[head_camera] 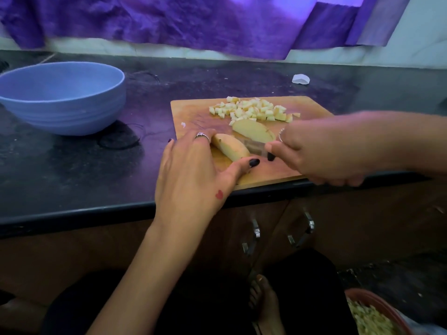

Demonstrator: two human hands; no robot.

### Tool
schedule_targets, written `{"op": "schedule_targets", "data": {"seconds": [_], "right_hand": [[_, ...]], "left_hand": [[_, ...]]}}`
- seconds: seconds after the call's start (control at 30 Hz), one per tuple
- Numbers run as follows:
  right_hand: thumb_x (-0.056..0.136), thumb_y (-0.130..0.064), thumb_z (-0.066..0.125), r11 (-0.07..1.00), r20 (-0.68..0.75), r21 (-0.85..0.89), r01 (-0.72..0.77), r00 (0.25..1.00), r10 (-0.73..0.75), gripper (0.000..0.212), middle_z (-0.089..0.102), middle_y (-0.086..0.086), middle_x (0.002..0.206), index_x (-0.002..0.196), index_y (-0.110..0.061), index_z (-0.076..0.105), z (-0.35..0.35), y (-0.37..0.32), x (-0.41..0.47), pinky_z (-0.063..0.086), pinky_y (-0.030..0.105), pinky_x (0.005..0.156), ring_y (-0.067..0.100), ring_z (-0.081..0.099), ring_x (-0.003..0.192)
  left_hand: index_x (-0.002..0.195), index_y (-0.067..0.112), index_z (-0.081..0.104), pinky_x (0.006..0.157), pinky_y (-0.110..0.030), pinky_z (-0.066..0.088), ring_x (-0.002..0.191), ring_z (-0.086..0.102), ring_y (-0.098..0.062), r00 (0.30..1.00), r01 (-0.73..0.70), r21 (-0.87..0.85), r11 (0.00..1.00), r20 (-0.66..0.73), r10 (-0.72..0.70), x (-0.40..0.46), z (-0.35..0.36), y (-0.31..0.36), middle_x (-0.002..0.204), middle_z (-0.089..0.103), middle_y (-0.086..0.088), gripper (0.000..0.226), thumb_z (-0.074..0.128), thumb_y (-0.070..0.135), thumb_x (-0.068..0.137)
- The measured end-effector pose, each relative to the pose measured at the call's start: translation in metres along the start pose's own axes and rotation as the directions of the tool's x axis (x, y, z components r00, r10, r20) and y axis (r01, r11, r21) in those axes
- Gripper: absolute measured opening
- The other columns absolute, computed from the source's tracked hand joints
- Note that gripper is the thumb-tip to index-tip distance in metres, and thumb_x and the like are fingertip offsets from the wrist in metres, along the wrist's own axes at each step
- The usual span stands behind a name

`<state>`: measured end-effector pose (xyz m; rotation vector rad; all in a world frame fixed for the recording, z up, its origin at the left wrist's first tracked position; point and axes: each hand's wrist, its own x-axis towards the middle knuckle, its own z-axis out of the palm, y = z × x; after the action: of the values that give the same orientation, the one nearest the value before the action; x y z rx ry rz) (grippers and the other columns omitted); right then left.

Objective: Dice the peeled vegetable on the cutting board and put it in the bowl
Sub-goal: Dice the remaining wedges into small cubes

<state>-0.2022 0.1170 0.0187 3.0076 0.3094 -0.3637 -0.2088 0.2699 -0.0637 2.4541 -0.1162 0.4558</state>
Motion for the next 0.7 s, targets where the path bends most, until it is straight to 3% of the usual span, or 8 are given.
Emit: {"op": "schedule_targets", "data": {"seconds": [0.07,0.13,0.2,0.33,0.47,0.57,0.7], "right_hand": [[0.102,-0.037,0.025,1.000,-0.013,-0.015,-0.014,1.000,0.014,0.038,0.064,0.007,0.070,0.069,-0.025,0.038,0.003,0.002,-0.005,0.057,0.037,0.059,0.028,0.063,0.063],[0.104,-0.034,0.024,0.996,0.096,0.050,-0.068,0.993,0.063,0.036,0.063,0.010,0.072,0.069,-0.031,0.032,0.001,-0.001,-0.005,0.050,0.026,0.042,0.025,0.058,0.052],[0.104,-0.033,0.026,0.996,0.139,0.054,-0.072,0.988,0.064,0.035,0.060,0.011,0.069,0.071,-0.031,0.036,-0.003,-0.006,-0.005,0.044,0.023,0.037,0.022,0.053,0.048],[0.102,-0.026,0.033,0.997,-0.014,0.081,-0.009,1.000,0.010,0.025,0.053,0.006,0.063,0.087,-0.018,0.052,0.007,-0.015,0.001,0.048,0.031,0.045,0.023,0.056,0.051],[0.102,-0.036,0.031,0.993,-0.008,0.113,-0.024,1.000,0.025,0.038,0.057,0.011,0.061,0.087,-0.008,0.052,0.007,-0.017,-0.002,0.043,0.027,0.038,0.017,0.053,0.032],[0.102,-0.039,0.028,0.992,-0.062,0.123,-0.013,0.998,0.021,0.043,0.059,0.010,0.072,0.083,-0.010,0.054,0.016,-0.002,-0.019,0.054,0.034,0.061,0.021,0.057,0.054],[0.101,-0.042,0.025,0.989,0.053,0.129,-0.074,0.996,0.068,0.041,0.046,0.001,0.064,0.073,-0.017,0.041,0.024,0.004,-0.042,0.035,0.024,0.045,0.011,0.040,0.048]], "left_hand": [[0.128,0.025,0.054,0.097,-0.037,0.042,0.114,0.048,-0.019,1.000,-0.017,-0.015,1.000,0.002,0.017,0.002,0.000,-0.002,0.119,0.056,0.004,0.082,0.055,0.076,0.063],[0.124,0.025,0.056,0.089,-0.033,0.044,0.110,0.050,-0.017,0.999,-0.039,-0.042,0.998,-0.004,0.039,0.004,0.002,-0.004,0.116,0.057,0.005,0.081,0.056,0.076,0.061],[0.121,0.023,0.058,0.083,-0.029,0.042,0.108,0.052,-0.017,0.999,-0.034,-0.054,0.998,-0.007,0.034,0.004,0.002,-0.005,0.113,0.058,0.005,0.077,0.061,0.072,0.062],[0.121,0.025,0.059,0.085,-0.030,0.045,0.108,0.054,-0.018,0.999,-0.043,-0.070,0.997,-0.014,0.042,0.004,0.003,-0.005,0.115,0.060,0.006,0.075,0.062,0.071,0.062],[0.124,0.022,0.057,0.079,-0.031,0.043,0.108,0.054,-0.020,0.999,0.033,-0.064,0.997,0.011,-0.032,0.006,0.001,-0.002,0.117,0.059,0.001,0.078,0.065,0.069,0.062],[0.128,0.022,0.054,0.083,-0.032,0.045,0.110,0.053,-0.019,0.998,0.064,-0.070,0.996,0.031,-0.062,0.006,0.000,0.000,0.121,0.058,0.002,0.080,0.066,0.068,0.063],[0.129,0.023,0.054,0.080,-0.029,0.041,0.111,0.052,-0.017,0.996,0.078,-0.067,0.995,0.047,-0.075,0.005,-0.002,0.001,0.122,0.057,0.004,0.080,0.067,0.067,0.064]]}}
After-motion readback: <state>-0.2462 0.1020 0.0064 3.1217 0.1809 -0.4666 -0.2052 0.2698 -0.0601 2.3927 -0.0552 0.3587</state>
